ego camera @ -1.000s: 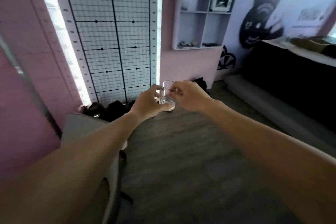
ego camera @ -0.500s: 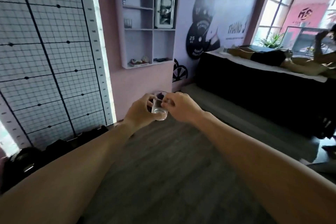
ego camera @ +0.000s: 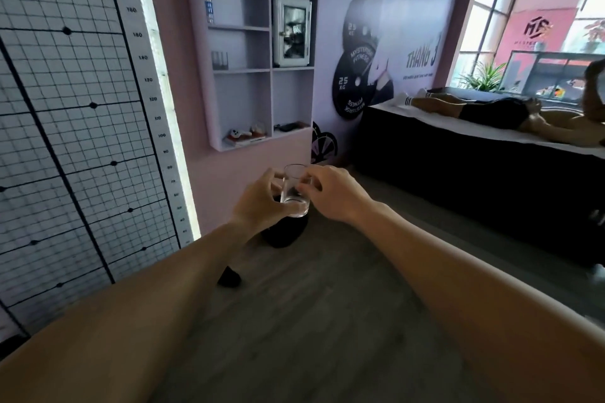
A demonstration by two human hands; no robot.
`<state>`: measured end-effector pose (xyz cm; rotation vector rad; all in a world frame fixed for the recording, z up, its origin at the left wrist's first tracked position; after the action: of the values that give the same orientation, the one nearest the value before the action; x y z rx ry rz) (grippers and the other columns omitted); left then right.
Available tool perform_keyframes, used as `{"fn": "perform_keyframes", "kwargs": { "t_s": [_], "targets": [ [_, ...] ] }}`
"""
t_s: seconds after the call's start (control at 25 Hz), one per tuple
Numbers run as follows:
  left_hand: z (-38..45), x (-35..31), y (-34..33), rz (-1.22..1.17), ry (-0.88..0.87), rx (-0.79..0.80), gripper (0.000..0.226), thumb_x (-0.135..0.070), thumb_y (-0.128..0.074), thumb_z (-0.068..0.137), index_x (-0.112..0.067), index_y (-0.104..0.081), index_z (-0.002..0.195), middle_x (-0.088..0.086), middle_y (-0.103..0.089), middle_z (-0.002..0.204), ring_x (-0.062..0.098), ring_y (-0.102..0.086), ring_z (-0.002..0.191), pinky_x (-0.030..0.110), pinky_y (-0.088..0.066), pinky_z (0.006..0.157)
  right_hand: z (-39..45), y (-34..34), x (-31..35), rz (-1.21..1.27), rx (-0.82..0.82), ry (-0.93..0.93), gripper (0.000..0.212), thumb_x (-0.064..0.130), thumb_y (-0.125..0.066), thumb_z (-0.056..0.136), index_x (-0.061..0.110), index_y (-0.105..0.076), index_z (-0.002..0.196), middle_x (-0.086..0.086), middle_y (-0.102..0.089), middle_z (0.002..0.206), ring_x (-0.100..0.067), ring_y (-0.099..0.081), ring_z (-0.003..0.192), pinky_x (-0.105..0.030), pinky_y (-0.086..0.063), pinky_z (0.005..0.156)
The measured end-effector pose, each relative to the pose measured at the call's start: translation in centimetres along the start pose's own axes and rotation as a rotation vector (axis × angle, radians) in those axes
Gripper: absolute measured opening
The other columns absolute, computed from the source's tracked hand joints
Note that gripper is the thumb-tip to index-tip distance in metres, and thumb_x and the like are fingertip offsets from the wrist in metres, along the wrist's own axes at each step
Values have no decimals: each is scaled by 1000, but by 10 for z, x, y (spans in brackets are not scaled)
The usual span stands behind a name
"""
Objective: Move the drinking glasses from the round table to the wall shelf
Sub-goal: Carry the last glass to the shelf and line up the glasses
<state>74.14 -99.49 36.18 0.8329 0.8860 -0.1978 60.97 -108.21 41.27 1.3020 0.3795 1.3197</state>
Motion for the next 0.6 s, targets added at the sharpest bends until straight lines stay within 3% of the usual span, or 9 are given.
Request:
{"fn": "perform_keyframes", "kwargs": {
  "t_s": [0.16, 0.28, 0.52, 0.6],
  "targets": [
    [64, 26, -3, 15, -1, -9, 64, -55, -85, 48, -41, -54, 102, -21, -64, 85, -15, -59, 78, 6, -35, 56, 67, -17, -24, 24, 1, 12, 18, 31, -59, 95, 22, -69, 107, -5, -72, 103, -27, -64, 95, -43, -52, 84],
    [116, 42, -11, 63, 3, -27, 67, -53, -88, 52, -34, -56, 109, -16, -65, 89, 0, -62, 83, 16, -40, 64, 118, -24, -45, 20, 12, 32, 18, 31, -59, 95, 21, -70, 106, -5, -72, 106, -27, -64, 98, -42, -51, 86],
    [252, 59, -33, 52, 26, -101, 65, -55, -88, 53, -39, -56, 106, -14, -67, 91, 4, -63, 88, 28, -49, 76, 256, -12, -104, 10, 16, 104, 20, 35, -60, 95, 20, -69, 105, -5, -71, 102, -24, -65, 95, -37, -51, 84],
    [291, 60, -42, 45, 30, -124, 67, -57, -87, 52, -38, -55, 107, -15, -67, 92, 3, -63, 90, 26, -48, 76, 294, -7, -123, 5, 9, 118, 21, 37, -61, 95, 21, -68, 107, -4, -72, 102, -23, -65, 94, -37, -52, 83]
  ]
}}
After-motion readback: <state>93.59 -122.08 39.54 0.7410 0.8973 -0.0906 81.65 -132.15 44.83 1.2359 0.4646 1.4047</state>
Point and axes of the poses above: each hand's wrist, its own z-axis towards the middle knuckle, its own y-axis out of the back of the hand, x = y × z, the point moved 6 cm from there along z, towards the middle knuckle
